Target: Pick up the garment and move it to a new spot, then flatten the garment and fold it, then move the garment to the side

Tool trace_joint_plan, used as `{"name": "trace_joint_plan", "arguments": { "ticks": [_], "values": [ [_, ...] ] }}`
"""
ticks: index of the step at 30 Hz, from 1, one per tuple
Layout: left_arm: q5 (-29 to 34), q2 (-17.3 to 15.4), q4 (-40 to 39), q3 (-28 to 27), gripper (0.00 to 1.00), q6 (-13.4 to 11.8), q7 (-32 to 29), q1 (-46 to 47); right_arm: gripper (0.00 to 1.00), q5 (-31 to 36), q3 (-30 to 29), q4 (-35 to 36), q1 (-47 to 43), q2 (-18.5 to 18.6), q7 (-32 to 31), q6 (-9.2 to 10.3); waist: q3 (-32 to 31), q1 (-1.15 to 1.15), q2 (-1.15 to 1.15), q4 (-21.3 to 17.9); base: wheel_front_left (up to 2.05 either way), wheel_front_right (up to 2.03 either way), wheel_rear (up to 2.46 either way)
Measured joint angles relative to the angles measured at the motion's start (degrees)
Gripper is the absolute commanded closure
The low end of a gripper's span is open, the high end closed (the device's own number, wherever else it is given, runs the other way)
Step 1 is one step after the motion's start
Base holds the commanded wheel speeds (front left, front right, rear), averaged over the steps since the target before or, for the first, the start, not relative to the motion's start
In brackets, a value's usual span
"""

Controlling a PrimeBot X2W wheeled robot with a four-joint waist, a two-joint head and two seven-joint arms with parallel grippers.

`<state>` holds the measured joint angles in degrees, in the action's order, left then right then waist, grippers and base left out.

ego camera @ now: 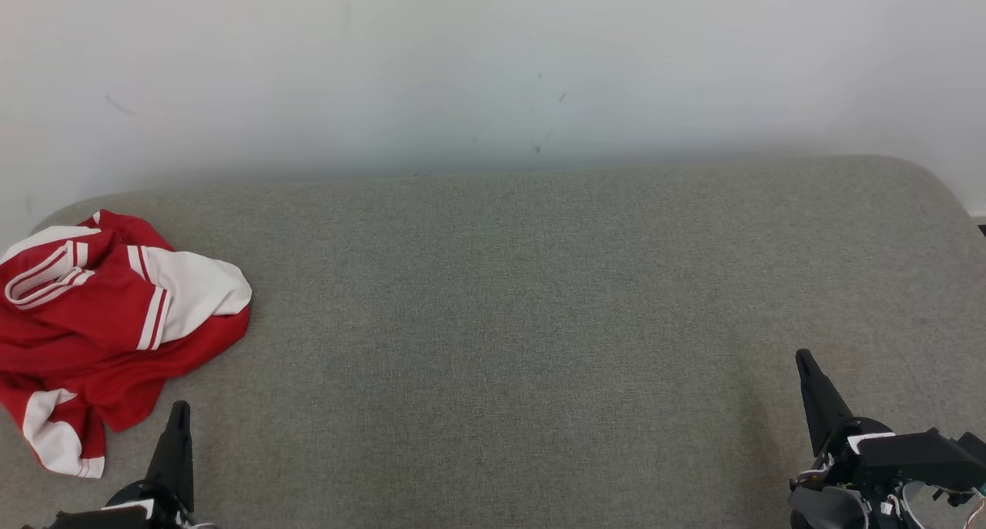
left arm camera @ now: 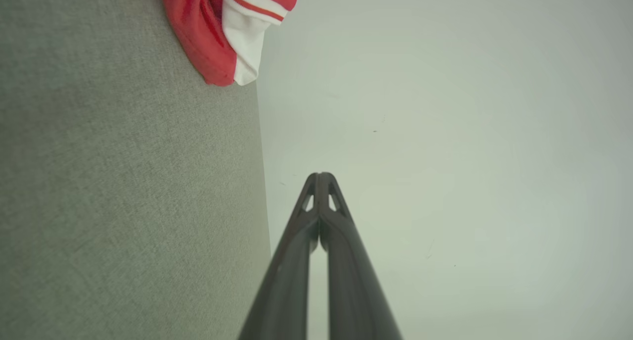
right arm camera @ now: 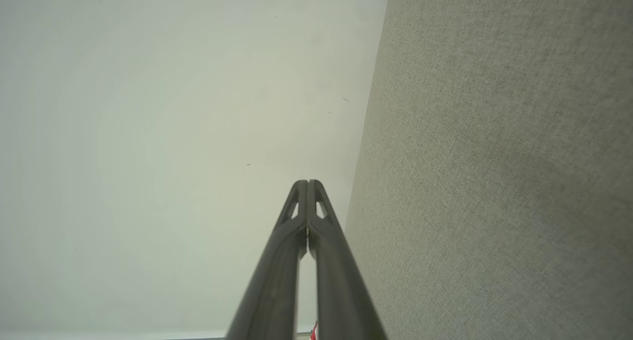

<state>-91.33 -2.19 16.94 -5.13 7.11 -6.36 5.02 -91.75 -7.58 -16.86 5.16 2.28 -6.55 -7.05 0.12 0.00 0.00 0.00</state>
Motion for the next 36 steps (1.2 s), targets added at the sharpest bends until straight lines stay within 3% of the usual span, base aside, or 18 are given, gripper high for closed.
{"name": "trace_joint_plan", "arguments": {
  "ticks": [10, 11, 14, 15, 16, 28, 36],
  "values": [
    [0.0, 0.0, 0.0, 0.0, 1.0, 0.0, 0.0, 0.0, 1.0, 0.0, 0.0, 0.0, 0.0, 0.0, 0.0, 0.0, 0.0, 0.0, 0.0, 0.0, 0.0, 0.0, 0.0],
    [0.02, 0.05, 0.16, 0.03, 0.0, -0.01, 0.0, -0.07, 0.0, 0.01, 0.01, -0.13, -0.07, -0.04, 0.0, 0.0, 0.0, 0.0, 0.0, 0.0, 0.0, 0.0, 0.0],
    [0.02, 0.58, 1.87, 0.27, 0.0, -0.05, 0.02, -1.11, 0.0, 0.01, 0.19, -1.77, -1.35, -0.49, 0.0, 0.03, 0.0, 0.0, 0.0, 0.0, 0.0, 0.0, 0.0],
    [0.02, 0.78, 2.59, 0.36, 1.0, -0.09, 0.02, -1.63, 1.0, 0.01, 0.21, -2.41, -2.05, -0.67, 0.0, 0.05, 0.0, 0.0, 0.0, 0.0, 0.0, 0.0, 0.0],
    [0.02, 0.92, 3.11, 0.41, 0.0, -0.1, 0.02, -2.22, 0.0, 0.01, 0.27, -3.08, -2.69, -0.85, 0.0, 0.05, 0.0, 0.0, 0.0, 0.0, 0.0, 0.0, 0.0],
    [0.8, 1.12, 3.53, 2.36, 0.0, -0.11, 2.19, -2.45, 0.0, 1.36, 2.6, -3.45, -3.28, -1.0, 2.12, 0.09, 0.02, 0.0, 0.0, 0.02, 0.0, 0.0, 0.0],
    [4.55, 0.8, 3.1, 3.68, 0.0, -1.14, 3.98, -2.24, 0.0, 6.82, 4.15, -3.39, -1.88, -0.81, 3.9, 1.55, 0.02, 0.0, 0.0, 0.01, 0.0, 0.0, 0.0]
  ]
}}
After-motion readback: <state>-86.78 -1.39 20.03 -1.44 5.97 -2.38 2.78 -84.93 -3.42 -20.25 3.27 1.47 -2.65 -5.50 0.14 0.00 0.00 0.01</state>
